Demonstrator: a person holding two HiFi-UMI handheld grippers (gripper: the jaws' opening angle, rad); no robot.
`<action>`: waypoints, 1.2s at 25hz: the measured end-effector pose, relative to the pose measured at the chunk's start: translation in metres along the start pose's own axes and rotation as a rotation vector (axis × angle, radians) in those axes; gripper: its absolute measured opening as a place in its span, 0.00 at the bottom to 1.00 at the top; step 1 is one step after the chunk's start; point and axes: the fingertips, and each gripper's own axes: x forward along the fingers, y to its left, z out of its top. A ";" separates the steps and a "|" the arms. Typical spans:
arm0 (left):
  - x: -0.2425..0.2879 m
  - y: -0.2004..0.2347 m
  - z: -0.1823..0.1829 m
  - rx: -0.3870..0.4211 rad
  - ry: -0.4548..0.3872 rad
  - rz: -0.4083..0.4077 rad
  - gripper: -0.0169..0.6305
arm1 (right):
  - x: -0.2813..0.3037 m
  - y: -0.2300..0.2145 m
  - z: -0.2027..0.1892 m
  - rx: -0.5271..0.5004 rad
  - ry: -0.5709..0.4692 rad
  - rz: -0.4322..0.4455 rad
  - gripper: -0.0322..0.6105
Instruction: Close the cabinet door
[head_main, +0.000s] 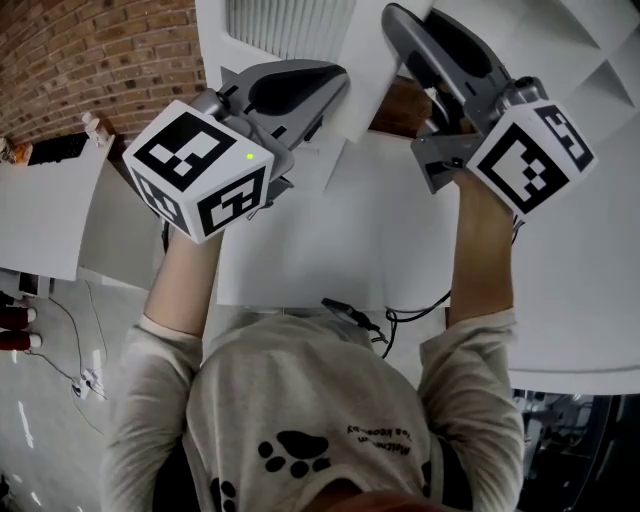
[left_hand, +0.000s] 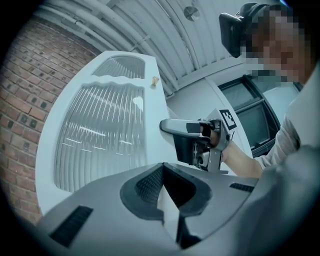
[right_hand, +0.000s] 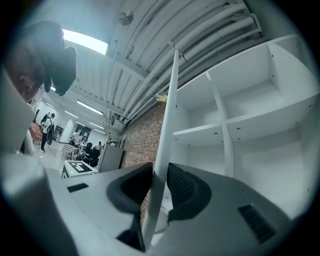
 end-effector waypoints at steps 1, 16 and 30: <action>0.004 0.002 -0.001 0.000 0.000 0.011 0.04 | 0.001 -0.005 -0.001 0.001 0.000 0.015 0.20; 0.048 0.025 -0.016 0.009 0.010 0.142 0.04 | 0.016 -0.061 -0.011 0.030 -0.013 0.176 0.20; 0.077 0.052 -0.025 0.016 0.008 0.213 0.04 | 0.034 -0.094 -0.019 0.053 -0.027 0.280 0.20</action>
